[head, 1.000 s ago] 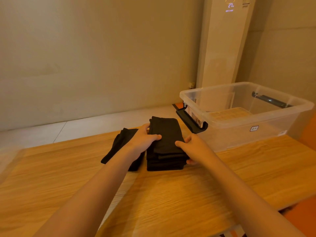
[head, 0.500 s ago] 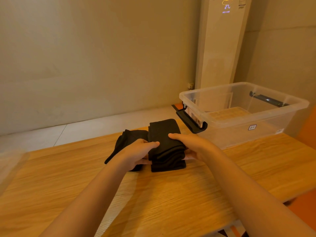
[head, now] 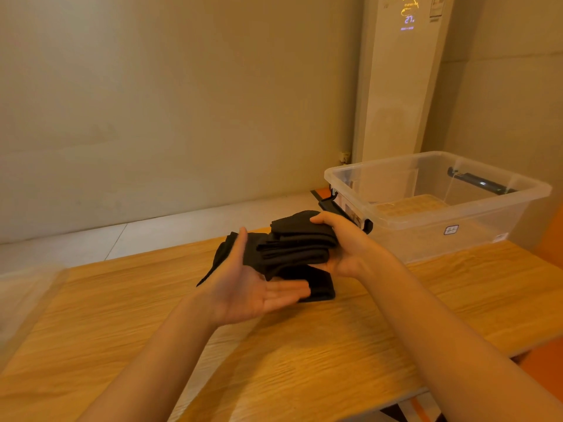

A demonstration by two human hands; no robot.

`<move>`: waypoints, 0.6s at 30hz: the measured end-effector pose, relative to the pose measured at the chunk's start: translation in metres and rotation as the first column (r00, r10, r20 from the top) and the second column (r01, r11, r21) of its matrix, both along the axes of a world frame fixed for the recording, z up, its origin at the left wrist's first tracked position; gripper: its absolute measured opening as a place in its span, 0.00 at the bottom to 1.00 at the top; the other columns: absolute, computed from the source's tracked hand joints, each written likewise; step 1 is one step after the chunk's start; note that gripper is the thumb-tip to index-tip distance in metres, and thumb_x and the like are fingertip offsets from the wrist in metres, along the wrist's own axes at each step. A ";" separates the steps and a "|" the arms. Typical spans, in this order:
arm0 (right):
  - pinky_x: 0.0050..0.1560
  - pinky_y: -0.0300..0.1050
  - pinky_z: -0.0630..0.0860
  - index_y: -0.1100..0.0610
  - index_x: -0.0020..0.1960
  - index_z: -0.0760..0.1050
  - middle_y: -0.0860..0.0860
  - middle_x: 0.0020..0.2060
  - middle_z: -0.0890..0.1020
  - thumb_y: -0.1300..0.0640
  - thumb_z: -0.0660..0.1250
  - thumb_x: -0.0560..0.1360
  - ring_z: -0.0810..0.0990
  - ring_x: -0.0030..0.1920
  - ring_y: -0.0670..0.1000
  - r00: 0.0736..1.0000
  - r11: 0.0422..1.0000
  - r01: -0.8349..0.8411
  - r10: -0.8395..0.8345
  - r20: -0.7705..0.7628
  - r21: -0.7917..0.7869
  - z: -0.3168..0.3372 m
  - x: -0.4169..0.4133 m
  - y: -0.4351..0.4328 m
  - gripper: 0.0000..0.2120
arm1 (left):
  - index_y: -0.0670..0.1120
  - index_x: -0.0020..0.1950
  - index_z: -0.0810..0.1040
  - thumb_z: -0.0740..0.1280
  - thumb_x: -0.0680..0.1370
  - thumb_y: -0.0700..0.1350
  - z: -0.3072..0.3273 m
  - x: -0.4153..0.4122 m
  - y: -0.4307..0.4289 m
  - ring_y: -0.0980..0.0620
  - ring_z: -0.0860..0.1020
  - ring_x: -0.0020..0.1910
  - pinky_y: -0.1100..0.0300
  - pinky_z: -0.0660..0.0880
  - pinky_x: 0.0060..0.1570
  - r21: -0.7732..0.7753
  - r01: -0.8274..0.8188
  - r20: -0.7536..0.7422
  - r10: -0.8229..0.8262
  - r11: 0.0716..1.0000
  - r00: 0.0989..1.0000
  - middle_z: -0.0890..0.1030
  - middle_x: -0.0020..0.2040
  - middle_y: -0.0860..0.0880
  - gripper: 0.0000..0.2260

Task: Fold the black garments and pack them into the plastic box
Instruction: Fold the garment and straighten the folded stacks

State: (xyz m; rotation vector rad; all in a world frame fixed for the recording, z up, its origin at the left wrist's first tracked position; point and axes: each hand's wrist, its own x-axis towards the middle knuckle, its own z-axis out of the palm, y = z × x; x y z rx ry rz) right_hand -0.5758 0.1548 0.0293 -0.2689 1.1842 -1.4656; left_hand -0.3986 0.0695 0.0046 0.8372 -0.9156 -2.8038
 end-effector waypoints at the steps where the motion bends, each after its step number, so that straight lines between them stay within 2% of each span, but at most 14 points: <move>1: 0.45 0.51 0.80 0.59 0.52 0.76 0.58 0.43 0.81 0.56 0.68 0.73 0.81 0.47 0.57 1.000 1.000 -0.008 0.008 -0.001 -0.007 0.002 0.001 0.001 0.10 | 0.43 0.70 0.69 0.56 0.69 0.75 0.002 -0.003 -0.003 0.33 0.75 0.63 0.43 0.75 0.58 0.039 -0.053 -0.063 0.056 0.998 0.996 0.74 0.64 0.31 0.43; 3: 0.46 0.51 0.80 0.59 0.53 0.76 0.58 0.44 0.81 0.56 0.68 0.73 0.81 0.48 0.58 1.000 1.000 -0.018 0.018 -0.003 -0.014 0.004 0.001 0.002 0.11 | 0.41 0.68 0.71 0.58 0.71 0.72 0.007 -0.012 -0.008 0.34 0.77 0.60 0.43 0.76 0.58 0.046 -0.176 -0.104 0.180 0.983 0.978 0.77 0.62 0.34 0.39; 5: 0.46 0.51 0.80 0.59 0.55 0.76 0.58 0.45 0.81 0.56 0.68 0.73 0.82 0.48 0.57 1.000 1.000 -0.021 0.021 -0.019 -0.009 0.005 0.001 0.002 0.12 | 0.38 0.63 0.73 0.64 0.72 0.67 0.015 -0.022 -0.012 0.35 0.79 0.56 0.44 0.77 0.56 0.016 -0.256 -0.061 0.257 0.967 0.965 0.80 0.56 0.34 0.35; 7: 0.47 0.51 0.80 0.59 0.55 0.75 0.58 0.46 0.81 0.57 0.68 0.73 0.82 0.48 0.57 0.999 1.000 -0.017 0.017 -0.049 0.000 0.004 -0.001 0.002 0.11 | 0.38 0.60 0.73 0.69 0.72 0.62 0.023 -0.033 -0.017 0.36 0.80 0.53 0.44 0.76 0.50 -0.097 -0.271 -0.001 0.272 0.958 0.962 0.82 0.52 0.35 0.30; 8: 0.48 0.51 0.79 0.59 0.54 0.76 0.58 0.45 0.81 0.57 0.68 0.74 0.82 0.48 0.57 0.998 1.000 -0.017 0.017 -0.062 -0.001 0.004 -0.002 0.001 0.10 | 0.39 0.62 0.73 0.71 0.71 0.60 0.025 -0.039 -0.021 0.38 0.81 0.52 0.45 0.77 0.47 -0.199 -0.258 0.029 0.269 0.945 0.963 0.83 0.52 0.37 0.30; 10: 0.49 0.52 0.79 0.58 0.54 0.76 0.58 0.46 0.82 0.57 0.67 0.74 0.82 0.48 0.57 0.998 0.999 -0.017 0.015 -0.063 -0.028 0.004 -0.004 -0.001 0.10 | 0.47 0.71 0.67 0.75 0.68 0.55 0.026 -0.050 -0.030 0.40 0.82 0.52 0.47 0.79 0.46 -0.402 -0.251 0.044 0.293 0.881 0.955 0.80 0.58 0.40 0.35; 12: 0.52 0.54 0.79 0.57 0.56 0.75 0.59 0.50 0.81 0.56 0.67 0.75 0.81 0.51 0.59 0.998 0.999 0.011 -0.014 -0.055 -0.047 0.004 -0.008 -0.003 0.11 | 0.58 0.75 0.57 0.76 0.69 0.48 0.024 -0.059 -0.039 0.41 0.80 0.54 0.47 0.80 0.47 -0.552 -0.288 0.028 0.362 0.783 0.932 0.74 0.63 0.42 0.40; 13: 0.52 0.55 0.79 0.57 0.55 0.74 0.60 0.52 0.80 0.56 0.68 0.75 0.81 0.53 0.59 0.997 0.999 0.028 -0.030 -0.070 -0.032 0.002 -0.009 -0.003 0.11 | 0.61 0.75 0.54 0.75 0.70 0.46 0.021 -0.062 -0.040 0.41 0.79 0.54 0.47 0.79 0.46 -0.591 -0.295 0.029 0.386 0.751 0.922 0.71 0.64 0.43 0.41; 15: 0.49 0.54 0.81 0.56 0.56 0.73 0.59 0.53 0.79 0.54 0.67 0.76 0.80 0.53 0.59 0.982 0.997 0.027 -0.013 -0.187 0.072 -0.009 -0.010 -0.004 0.12 | 0.62 0.76 0.50 0.73 0.72 0.44 0.010 -0.065 -0.040 0.42 0.77 0.55 0.48 0.79 0.46 -0.611 -0.250 0.097 0.385 0.751 0.918 0.67 0.70 0.42 0.42; 18: 0.39 0.49 0.82 0.59 0.62 0.71 0.58 0.54 0.79 0.51 0.68 0.76 0.80 0.52 0.57 0.915 0.961 0.014 0.099 -0.392 0.276 -0.029 -0.009 -0.003 0.18 | 0.61 0.77 0.45 0.74 0.72 0.45 -0.016 -0.067 -0.038 0.42 0.73 0.61 0.45 0.77 0.54 -0.644 -0.106 0.223 0.319 0.757 0.921 0.62 0.74 0.43 0.45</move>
